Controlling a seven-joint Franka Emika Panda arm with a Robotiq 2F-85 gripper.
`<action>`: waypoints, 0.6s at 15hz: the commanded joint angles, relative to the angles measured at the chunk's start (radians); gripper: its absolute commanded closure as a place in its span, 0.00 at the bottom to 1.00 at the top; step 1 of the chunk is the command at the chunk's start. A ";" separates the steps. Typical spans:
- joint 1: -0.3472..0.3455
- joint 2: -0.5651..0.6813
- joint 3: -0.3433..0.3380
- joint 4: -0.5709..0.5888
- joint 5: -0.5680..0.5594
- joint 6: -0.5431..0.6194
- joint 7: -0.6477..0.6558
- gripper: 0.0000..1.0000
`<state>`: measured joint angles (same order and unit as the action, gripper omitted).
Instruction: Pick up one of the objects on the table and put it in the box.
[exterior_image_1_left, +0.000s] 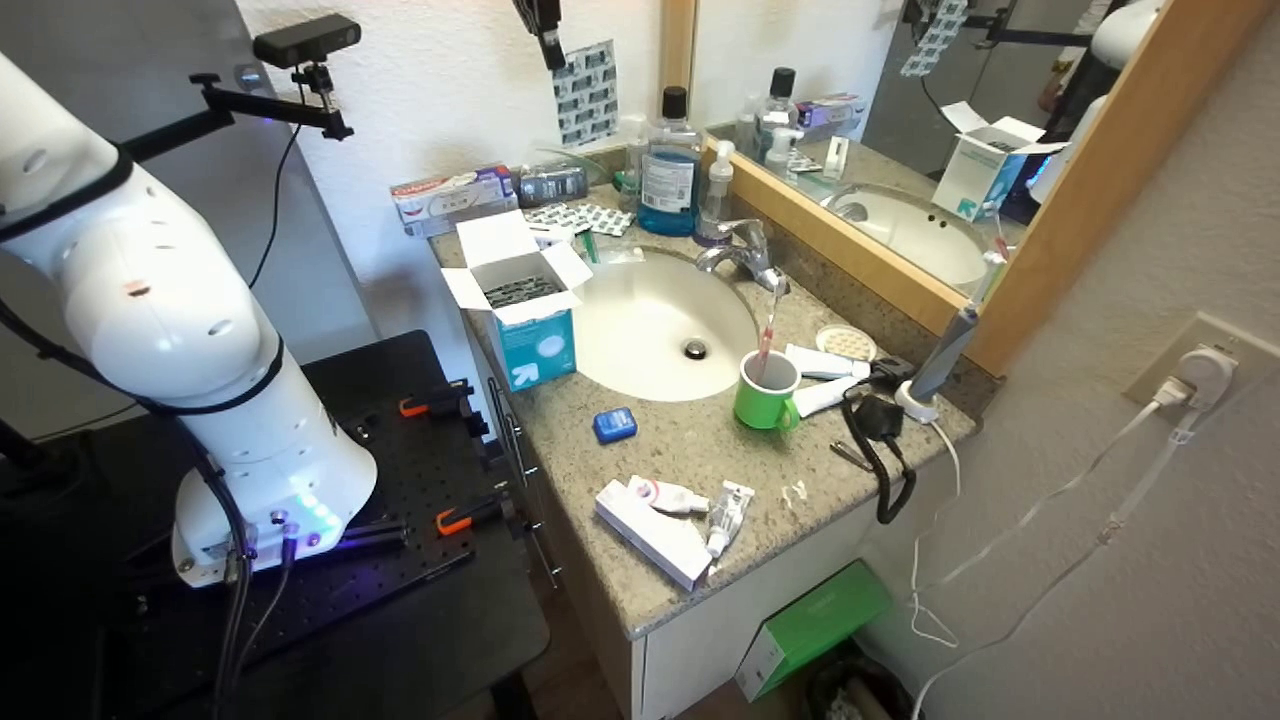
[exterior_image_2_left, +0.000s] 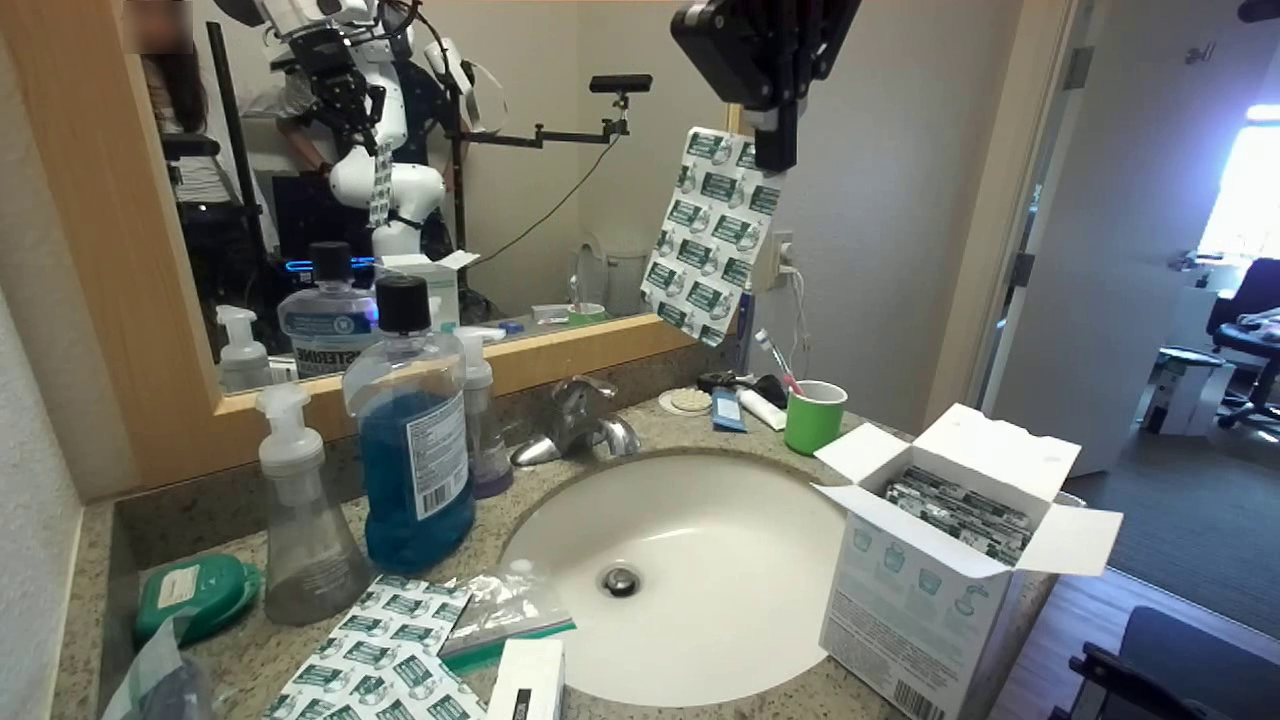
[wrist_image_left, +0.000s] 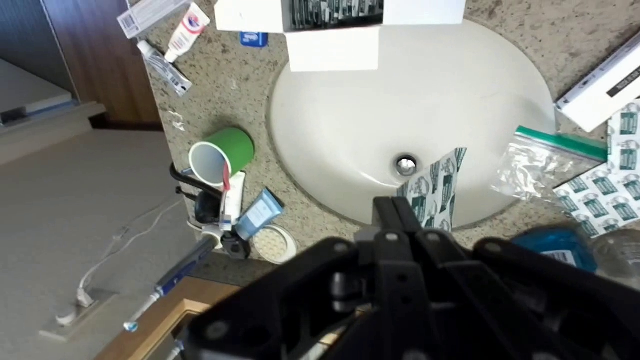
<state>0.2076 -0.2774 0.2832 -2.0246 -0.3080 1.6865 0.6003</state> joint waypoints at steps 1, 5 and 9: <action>-0.027 -0.089 0.004 -0.102 0.014 -0.035 0.058 0.99; -0.044 -0.182 -0.007 -0.205 0.036 -0.067 0.091 0.99; -0.040 -0.308 -0.004 -0.303 0.065 -0.104 0.091 0.99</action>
<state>0.1727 -0.4632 0.2715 -2.2388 -0.2804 1.6114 0.6764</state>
